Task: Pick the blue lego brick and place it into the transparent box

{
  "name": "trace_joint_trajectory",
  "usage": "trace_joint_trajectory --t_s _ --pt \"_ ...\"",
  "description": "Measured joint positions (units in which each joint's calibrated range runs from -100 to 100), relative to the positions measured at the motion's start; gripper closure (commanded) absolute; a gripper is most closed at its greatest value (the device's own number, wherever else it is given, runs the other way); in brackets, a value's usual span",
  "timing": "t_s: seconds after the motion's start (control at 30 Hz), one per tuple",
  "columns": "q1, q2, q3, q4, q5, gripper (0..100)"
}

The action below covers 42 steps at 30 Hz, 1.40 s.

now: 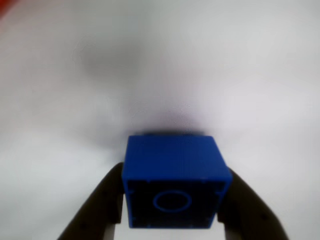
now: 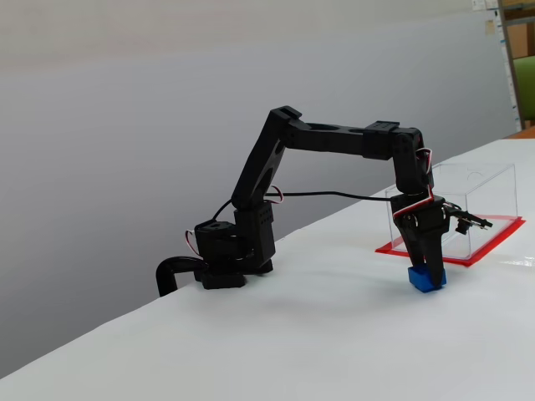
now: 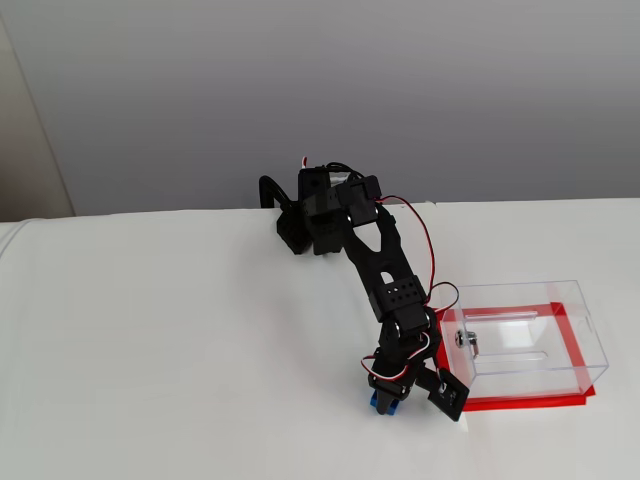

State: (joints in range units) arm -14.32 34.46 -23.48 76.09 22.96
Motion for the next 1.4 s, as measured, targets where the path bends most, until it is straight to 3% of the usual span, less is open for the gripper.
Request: trace_joint_trajectory --t_s 0.43,0.93,1.4 --pt "0.0 -19.6 0.1 0.0 -0.1 99" --pt "0.0 -42.2 7.5 -0.4 -9.1 99" --pt "-5.2 -59.6 27.1 -11.7 -17.0 99"
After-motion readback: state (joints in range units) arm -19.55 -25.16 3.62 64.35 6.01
